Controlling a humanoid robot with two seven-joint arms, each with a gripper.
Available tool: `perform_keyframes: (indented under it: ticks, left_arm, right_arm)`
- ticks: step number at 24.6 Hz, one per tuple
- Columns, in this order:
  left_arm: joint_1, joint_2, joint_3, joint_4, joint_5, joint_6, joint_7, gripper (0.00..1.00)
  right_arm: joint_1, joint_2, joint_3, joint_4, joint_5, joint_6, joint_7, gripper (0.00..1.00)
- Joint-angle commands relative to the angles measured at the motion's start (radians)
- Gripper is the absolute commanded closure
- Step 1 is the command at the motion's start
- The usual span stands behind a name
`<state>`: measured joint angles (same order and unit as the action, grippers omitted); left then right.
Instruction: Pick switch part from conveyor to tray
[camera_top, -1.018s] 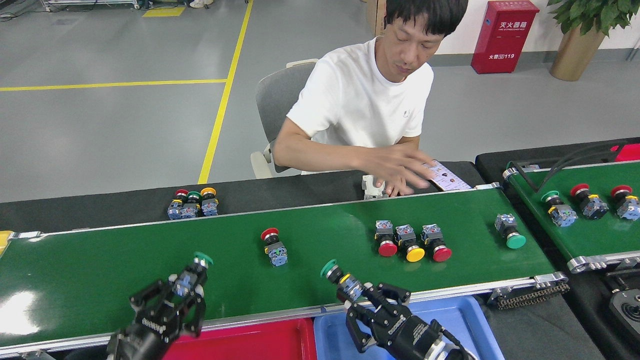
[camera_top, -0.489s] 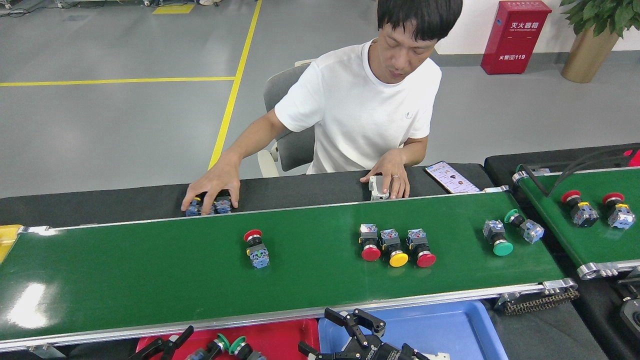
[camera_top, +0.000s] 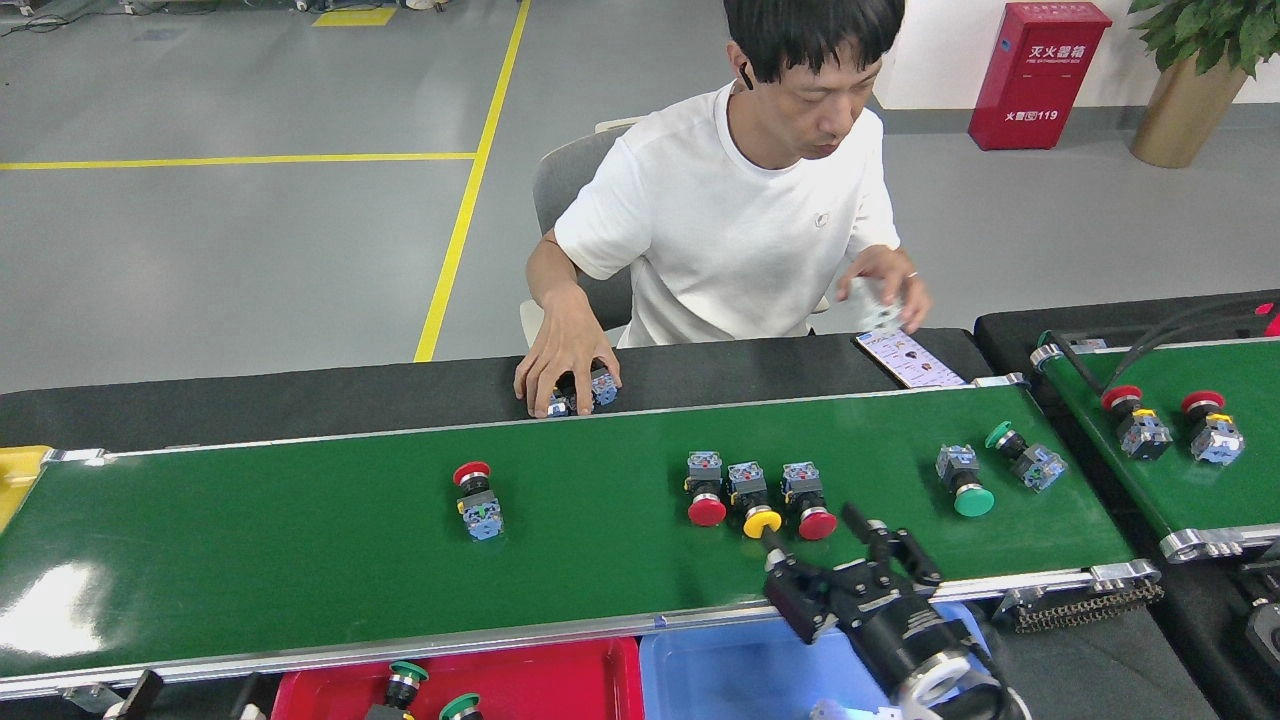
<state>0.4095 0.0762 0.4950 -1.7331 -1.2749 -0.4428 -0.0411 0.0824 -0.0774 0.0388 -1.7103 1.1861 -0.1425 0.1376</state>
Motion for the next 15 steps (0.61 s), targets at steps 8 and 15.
perform_keyframes:
  ticks: [8,15]
  left_arm:
    - [-0.181,-0.004,-0.104,0.056,-0.204,0.078,-0.022,0.0]
    - [-0.422,0.008,-0.227,0.276,-0.236,0.104,-0.071,0.0]
  right_arm:
    - [0.154,-0.067,-0.031,-0.06,0.003,-0.003,-0.188,0.02]
    - [0.01,0.018,0.112,0.009,0.084,0.047,-0.116,0.02]
